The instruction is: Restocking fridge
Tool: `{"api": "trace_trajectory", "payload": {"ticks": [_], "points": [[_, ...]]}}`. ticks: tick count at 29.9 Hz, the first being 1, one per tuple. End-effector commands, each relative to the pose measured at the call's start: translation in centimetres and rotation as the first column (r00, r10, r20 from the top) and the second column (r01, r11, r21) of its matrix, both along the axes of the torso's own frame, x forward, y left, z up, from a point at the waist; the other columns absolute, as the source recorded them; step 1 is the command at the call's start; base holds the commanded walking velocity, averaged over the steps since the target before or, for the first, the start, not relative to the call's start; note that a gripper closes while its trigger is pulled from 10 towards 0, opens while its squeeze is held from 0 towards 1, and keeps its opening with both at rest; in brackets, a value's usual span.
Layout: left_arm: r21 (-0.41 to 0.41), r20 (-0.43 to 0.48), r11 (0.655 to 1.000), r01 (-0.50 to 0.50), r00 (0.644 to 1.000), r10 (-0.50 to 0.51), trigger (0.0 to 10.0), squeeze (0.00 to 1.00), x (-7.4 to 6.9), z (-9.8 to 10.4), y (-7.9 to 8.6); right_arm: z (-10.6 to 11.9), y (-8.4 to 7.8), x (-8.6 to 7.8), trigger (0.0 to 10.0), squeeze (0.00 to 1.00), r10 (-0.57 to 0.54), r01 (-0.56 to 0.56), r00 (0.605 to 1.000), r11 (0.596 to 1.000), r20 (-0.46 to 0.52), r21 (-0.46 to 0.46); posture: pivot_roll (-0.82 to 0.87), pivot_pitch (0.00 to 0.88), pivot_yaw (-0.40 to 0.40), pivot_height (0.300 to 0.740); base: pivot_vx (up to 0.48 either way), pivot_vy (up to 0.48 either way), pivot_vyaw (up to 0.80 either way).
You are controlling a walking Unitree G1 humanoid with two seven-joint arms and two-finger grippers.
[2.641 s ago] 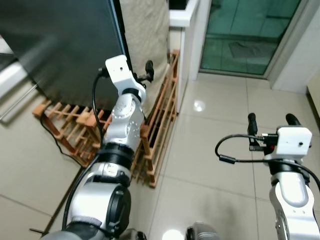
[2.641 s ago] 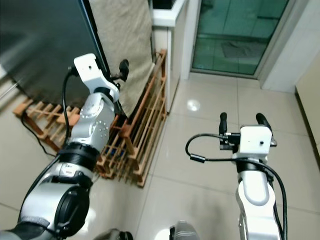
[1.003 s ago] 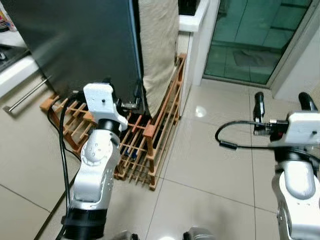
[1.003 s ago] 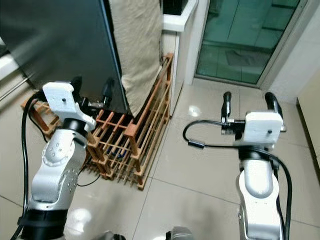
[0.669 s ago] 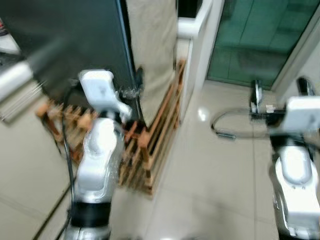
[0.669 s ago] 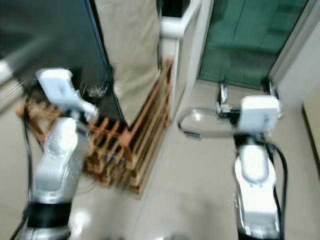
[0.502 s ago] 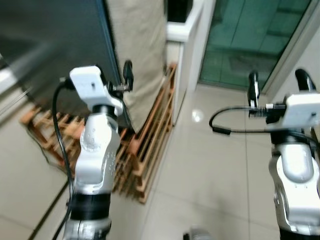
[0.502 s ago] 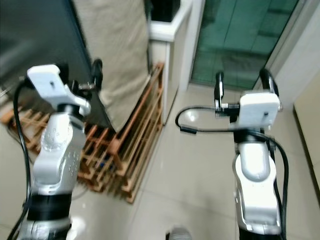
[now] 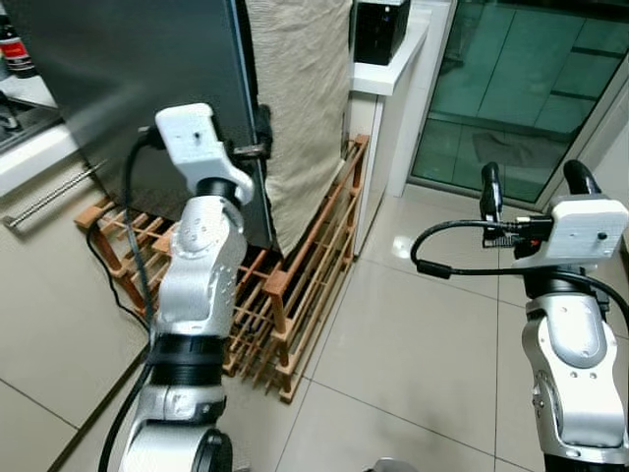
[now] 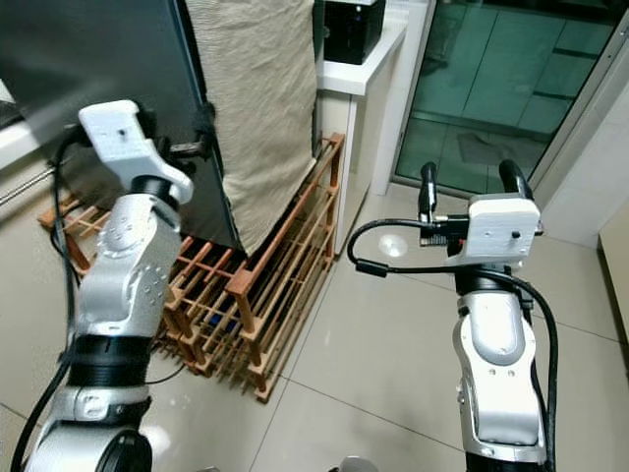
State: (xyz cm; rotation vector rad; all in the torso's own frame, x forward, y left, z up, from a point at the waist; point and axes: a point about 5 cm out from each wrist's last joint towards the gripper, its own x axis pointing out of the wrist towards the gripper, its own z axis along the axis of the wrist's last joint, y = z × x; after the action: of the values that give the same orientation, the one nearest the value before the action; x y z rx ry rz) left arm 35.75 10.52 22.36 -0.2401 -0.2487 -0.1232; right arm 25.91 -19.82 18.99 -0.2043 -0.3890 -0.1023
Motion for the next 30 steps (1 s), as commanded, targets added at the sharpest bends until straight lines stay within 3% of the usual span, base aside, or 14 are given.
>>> {"api": "trace_trajectory", "payload": {"ticks": [1, 3, 5, 10, 13, 17, 23, 30], "points": [[0.003, -0.002, 0.999, 0.050, 0.999, -0.050, 10.0, 0.00, 0.5, 0.2, -1.2, -0.2, -0.1, 0.1, 10.0, 0.00, -0.004, 0.004, 1.000, 1.000, -0.016, 0.020, -0.22, 0.084, 0.050, 0.723, 0.000, 0.000, 0.00], [0.002, 0.005, 0.998, 0.063, 0.998, -0.063, 10.0, 0.00, 1.8, 1.1, -2.3, -0.2, 0.0, 0.0, 10.0, 0.00, 0.008, -0.007, 1.000, 1.000, -0.023, 0.029, -0.24, 0.110, 0.059, 0.723, 0.000, 0.000, 0.00], [0.005, 0.003, 0.998, 0.055, 0.998, -0.055, 10.0, 0.00, 2.1, 1.2, -2.3, -0.3, 0.0, 0.0, 10.0, 0.00, 0.009, -0.009, 1.000, 0.999, -0.029, 0.031, -0.24, 0.110, 0.059, 0.723, 0.000, 0.000, 0.00], [0.026, -0.033, 1.000, -0.006, 0.999, 0.007, 10.0, 0.00, 3.0, 0.8, -1.8, -1.1, -0.2, -0.6, 10.0, 0.00, 0.005, -0.002, 0.997, 0.999, -0.073, 0.049, -0.25, 0.138, 0.062, 0.723, 0.000, 0.000, 0.00], [-0.006, -0.020, 0.998, -0.068, 0.997, 0.068, 10.0, 0.00, 3.1, 1.1, -1.0, -1.5, 0.0, -1.2, 10.0, 0.00, 0.010, -0.005, 0.995, 0.999, -0.097, 0.051, -0.27, 0.157, 0.058, 0.723, 0.000, 0.000, 0.00], [-0.053, 0.021, 0.994, -0.101, 0.995, 0.102, 10.0, 0.00, 2.5, 1.7, 0.1, -1.8, -0.2, -1.9, 10.0, 0.00, 0.005, 0.000, 0.993, 0.999, -0.117, 0.045, -0.28, 0.166, 0.055, 0.723, 0.000, 0.000, 0.00], [-0.036, 0.039, 0.995, -0.098, 0.994, 0.099, 10.0, 0.00, 0.5, 0.8, 1.2, -2.1, -0.5, -2.3, 10.0, 0.00, -0.001, 0.007, 0.991, 0.999, -0.131, 0.045, -0.27, 0.171, 0.047, 0.723, 0.000, 0.000, 0.00], [-0.042, 0.014, 0.992, -0.117, 0.993, 0.118, 10.0, 0.00, 1.3, 0.2, 0.8, -2.4, 0.0, -1.7, 10.0, 0.00, 0.018, -0.011, 0.989, 0.999, -0.148, 0.049, -0.26, 0.176, 0.036, 0.723, 0.000, 0.000, 0.00]]}}
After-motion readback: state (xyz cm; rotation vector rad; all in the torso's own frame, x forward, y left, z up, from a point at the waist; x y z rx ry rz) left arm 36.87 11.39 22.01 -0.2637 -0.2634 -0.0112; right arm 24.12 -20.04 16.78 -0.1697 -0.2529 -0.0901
